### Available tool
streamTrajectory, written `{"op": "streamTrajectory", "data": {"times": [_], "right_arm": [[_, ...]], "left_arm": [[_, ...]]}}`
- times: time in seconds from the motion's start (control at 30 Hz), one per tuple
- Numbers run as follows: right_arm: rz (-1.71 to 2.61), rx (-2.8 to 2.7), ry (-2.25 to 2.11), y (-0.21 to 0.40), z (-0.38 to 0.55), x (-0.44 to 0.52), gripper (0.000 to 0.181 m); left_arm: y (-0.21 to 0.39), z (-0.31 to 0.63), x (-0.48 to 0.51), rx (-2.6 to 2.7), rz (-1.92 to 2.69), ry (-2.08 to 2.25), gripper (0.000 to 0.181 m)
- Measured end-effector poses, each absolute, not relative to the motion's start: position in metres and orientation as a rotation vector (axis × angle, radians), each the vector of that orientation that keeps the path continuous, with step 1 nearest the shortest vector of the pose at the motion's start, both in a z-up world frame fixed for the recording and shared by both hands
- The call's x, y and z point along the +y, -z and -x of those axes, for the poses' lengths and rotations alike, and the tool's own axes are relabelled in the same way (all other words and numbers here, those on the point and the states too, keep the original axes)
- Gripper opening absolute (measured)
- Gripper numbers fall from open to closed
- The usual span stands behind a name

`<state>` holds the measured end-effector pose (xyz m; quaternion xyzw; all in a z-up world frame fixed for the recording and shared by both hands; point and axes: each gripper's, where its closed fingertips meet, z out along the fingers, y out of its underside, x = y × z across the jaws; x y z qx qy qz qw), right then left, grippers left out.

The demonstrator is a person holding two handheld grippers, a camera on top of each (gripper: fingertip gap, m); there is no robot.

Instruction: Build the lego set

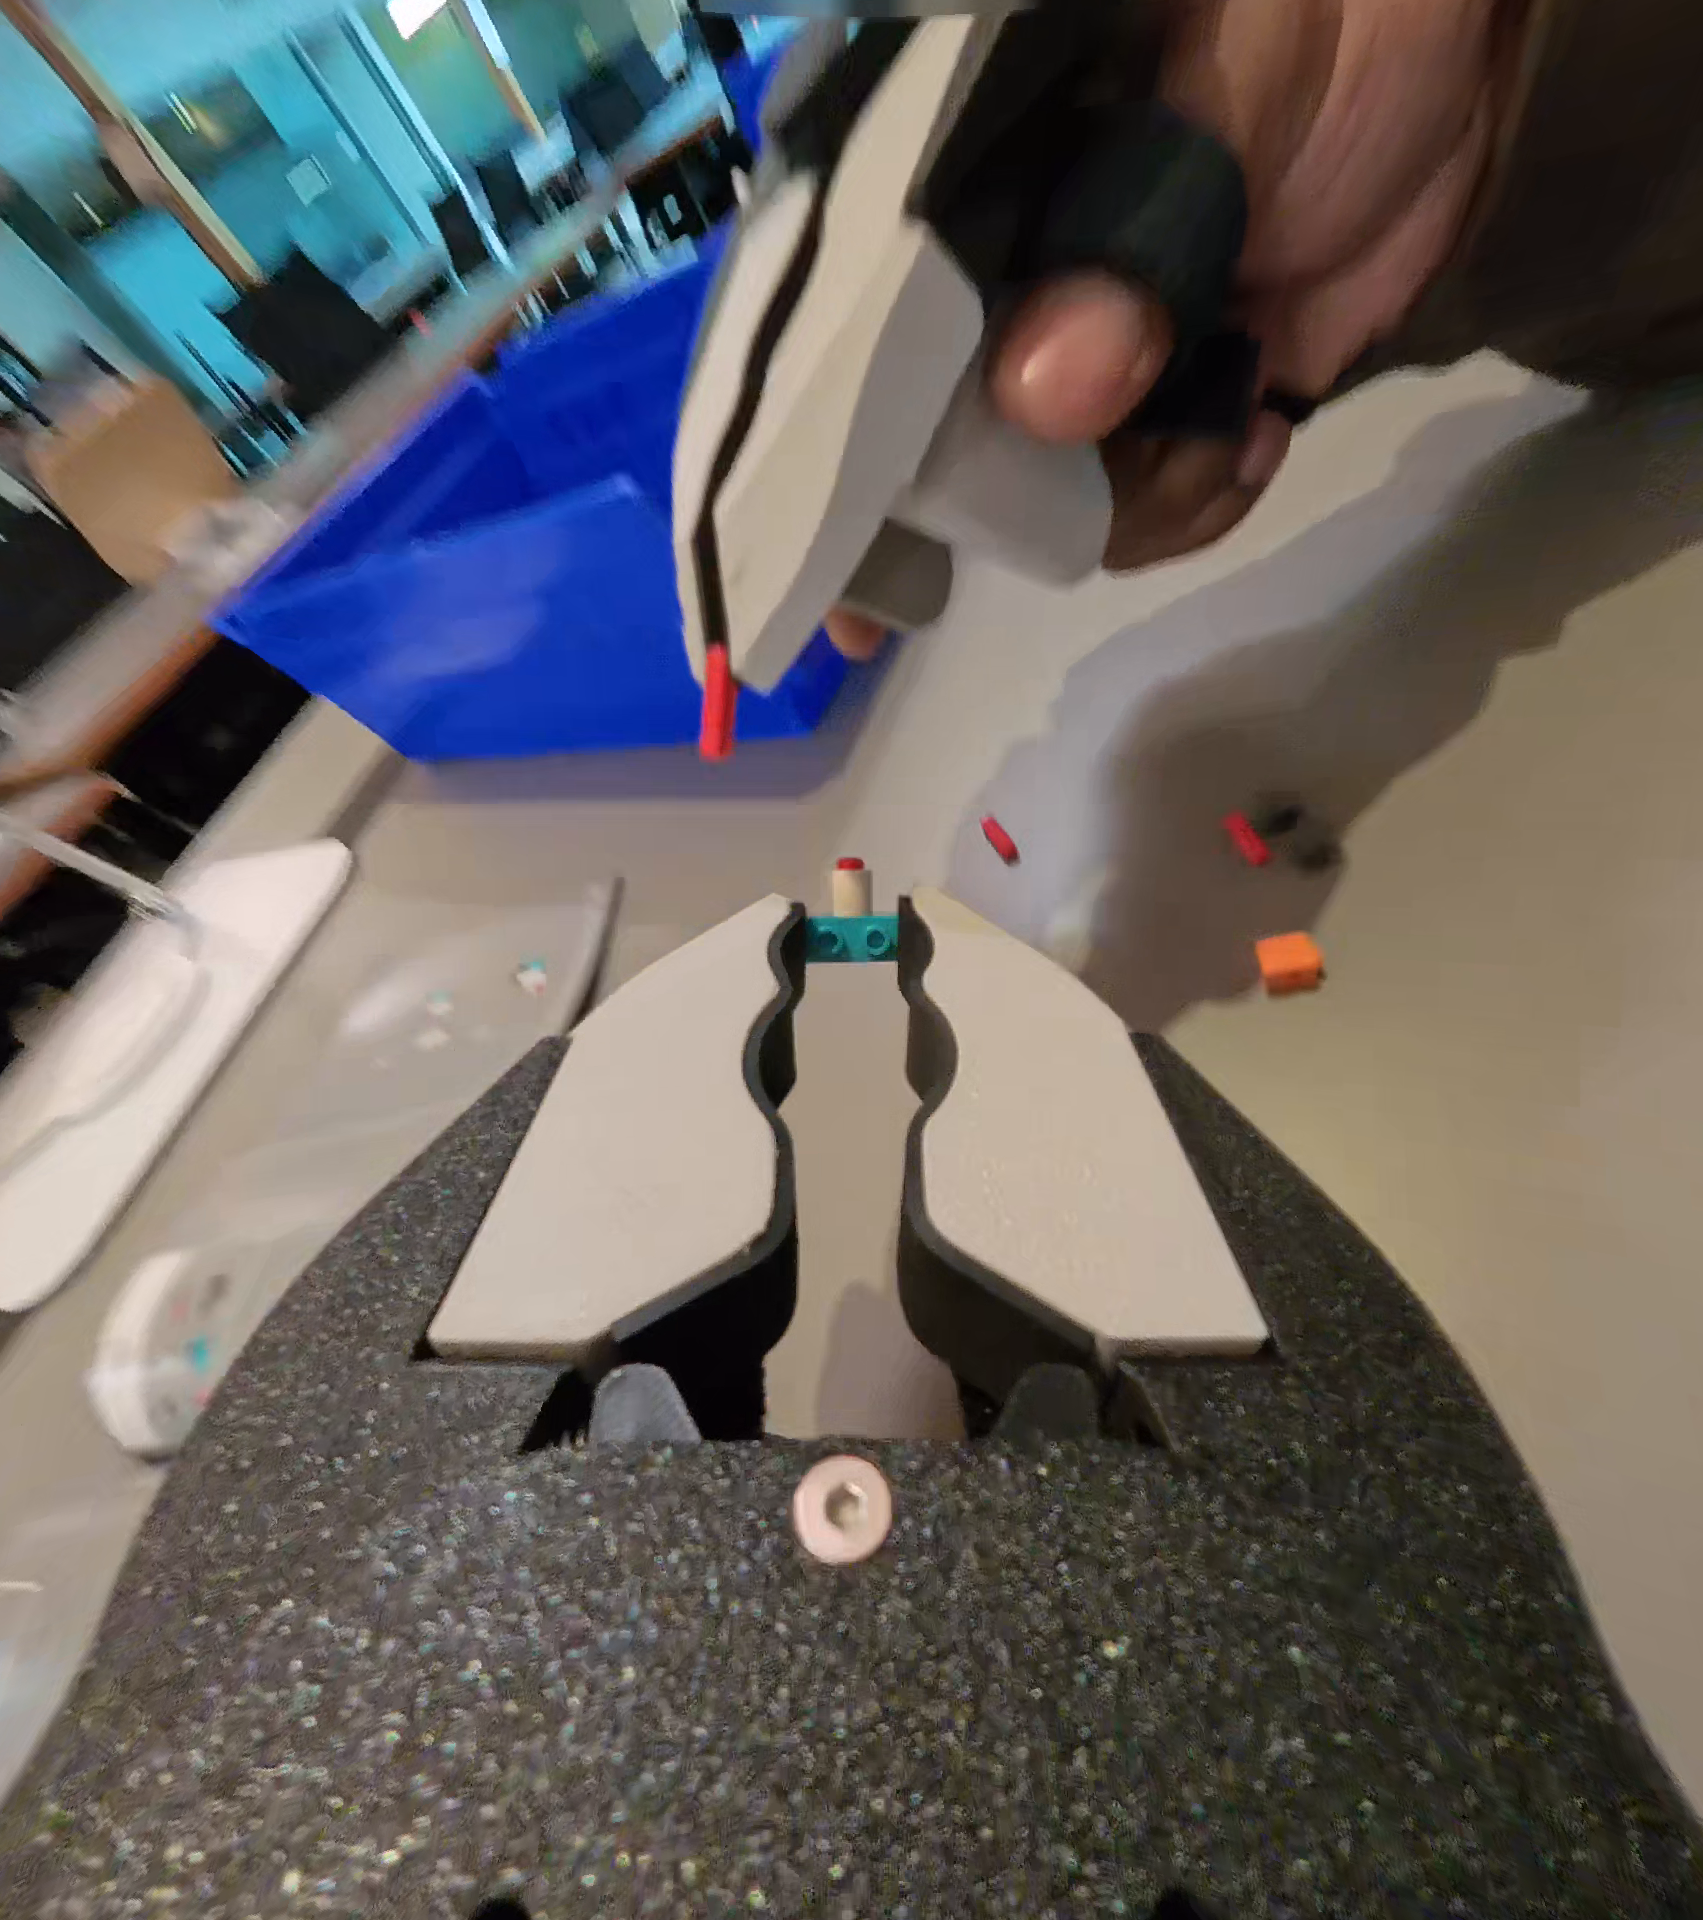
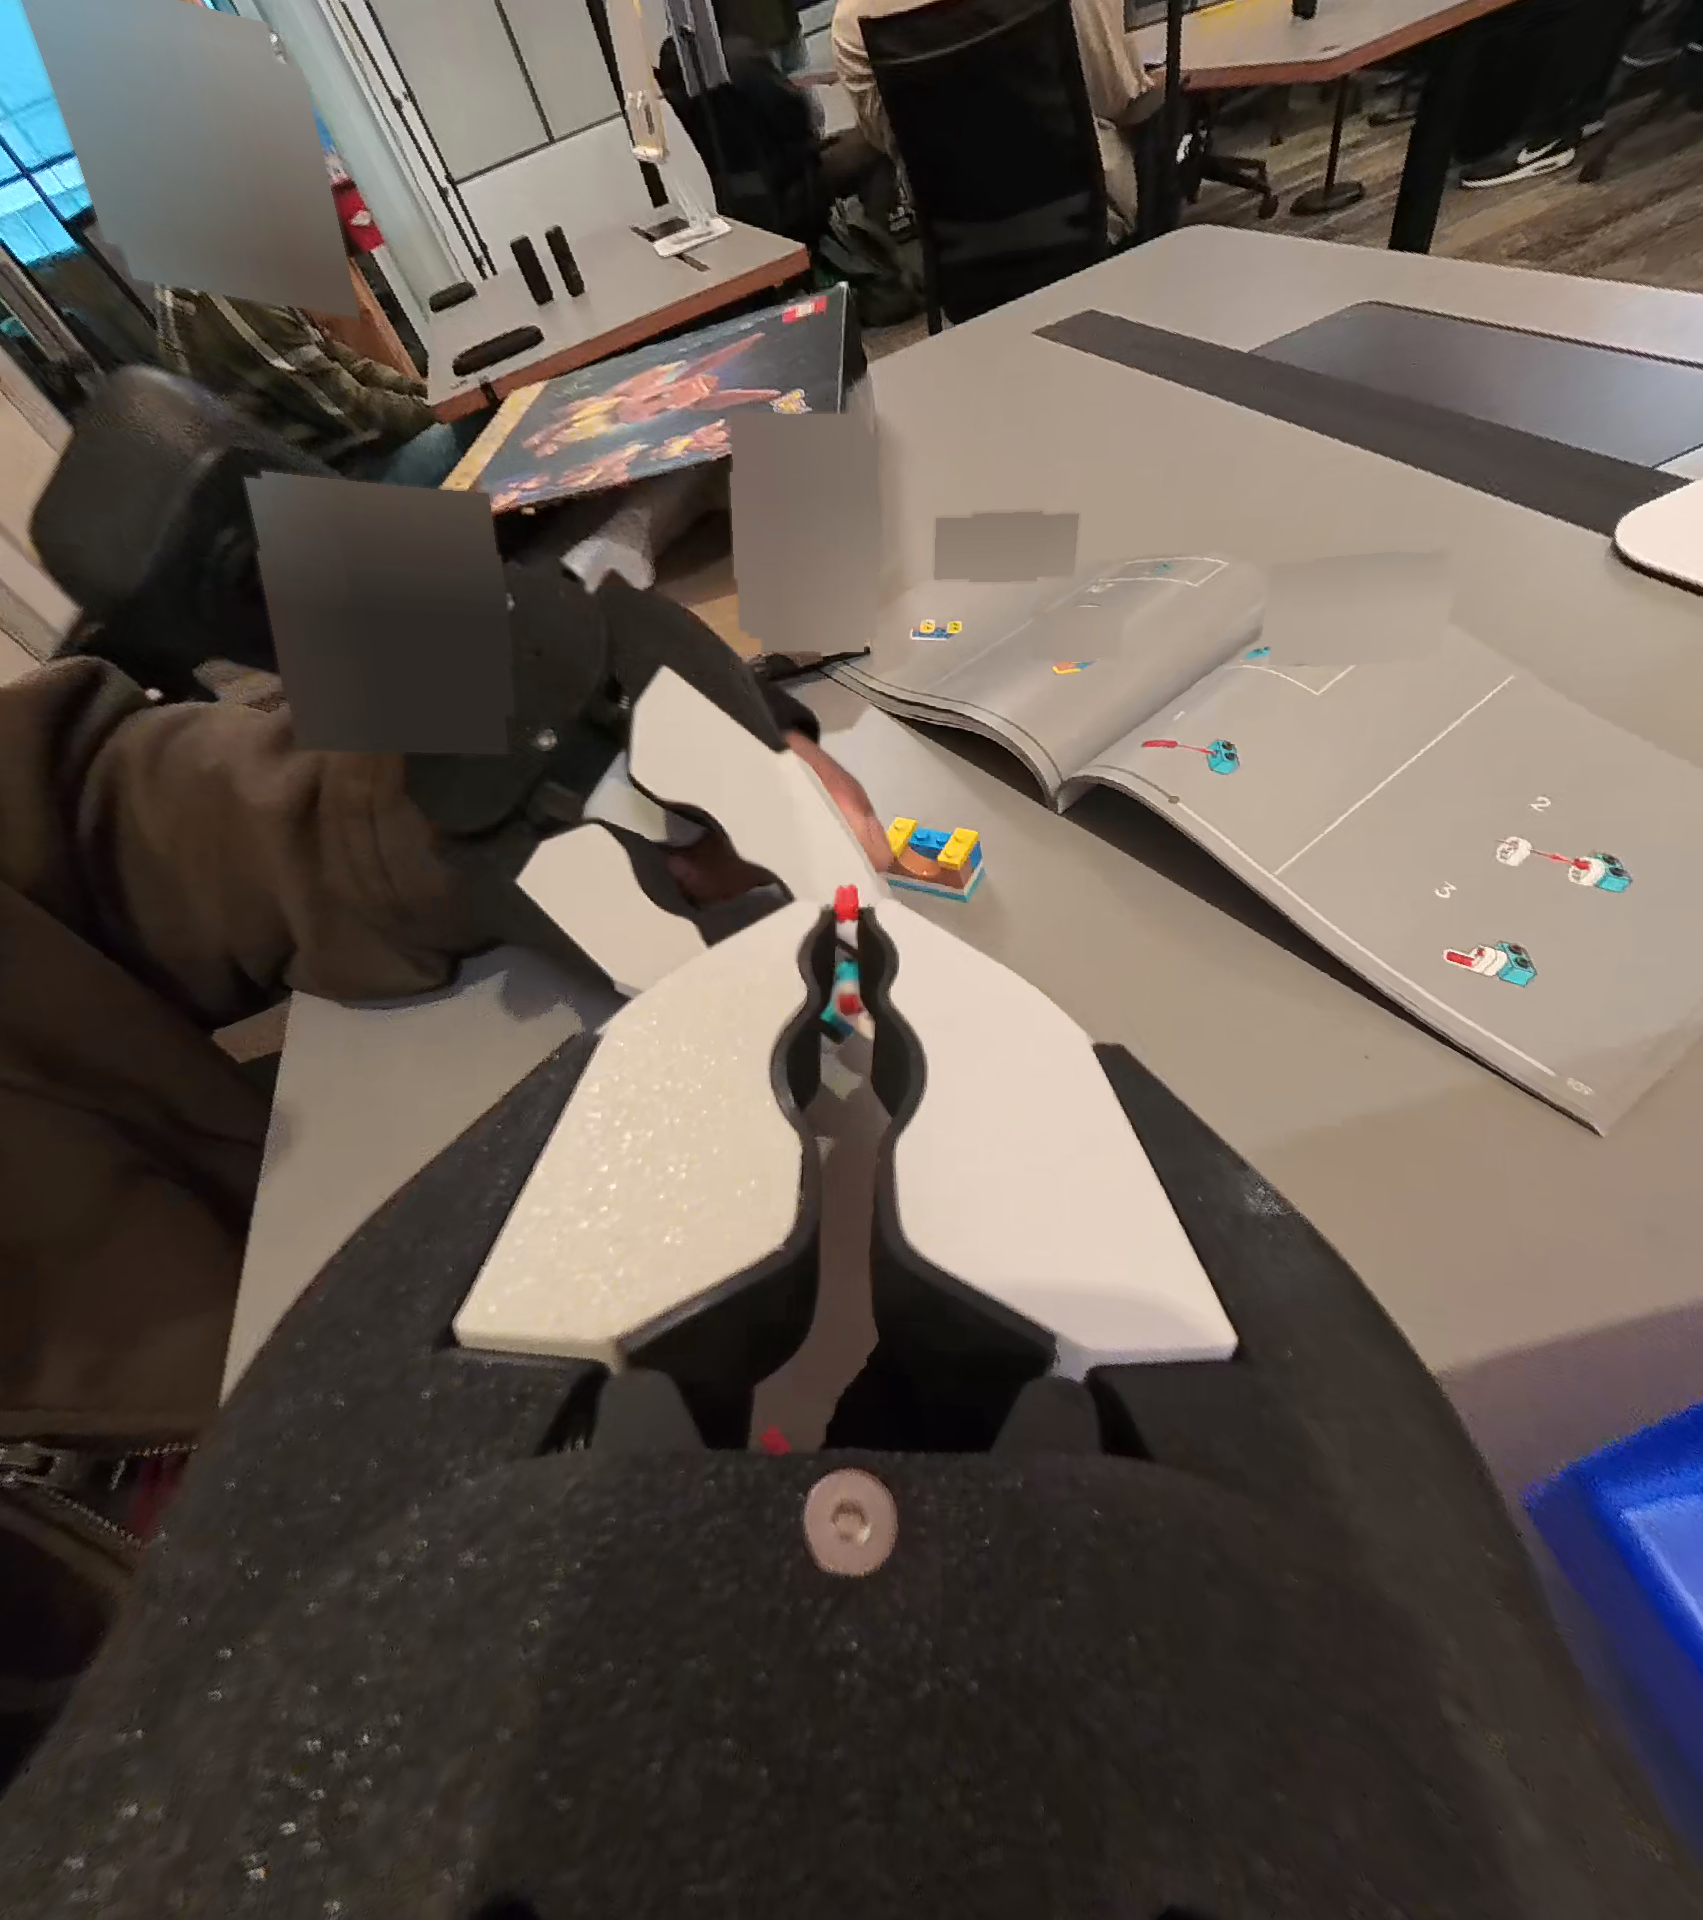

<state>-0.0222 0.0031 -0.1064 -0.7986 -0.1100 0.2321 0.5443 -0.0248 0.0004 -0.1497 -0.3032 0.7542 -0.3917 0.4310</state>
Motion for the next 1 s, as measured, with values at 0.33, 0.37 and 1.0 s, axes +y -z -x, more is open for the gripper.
{"op": "streamTrajectory", "data": {"times": [0.33,0.37,1.0], "right_arm": [[1.978,-0.290,-0.548,0.131,0.023,0.001,0.004],[1.982,-0.293,-0.551,0.133,0.024,0.001,0.004],[1.892,-0.236,-0.792,0.123,0.037,-0.001,0.004]], "left_arm": [[0.208,0.040,0.012,2.228,1.096,0.837,0.016],[0.209,0.042,0.013,2.241,1.123,0.840,0.017],[0.130,0.036,0.001,1.909,0.723,1.011,0.016]]}}
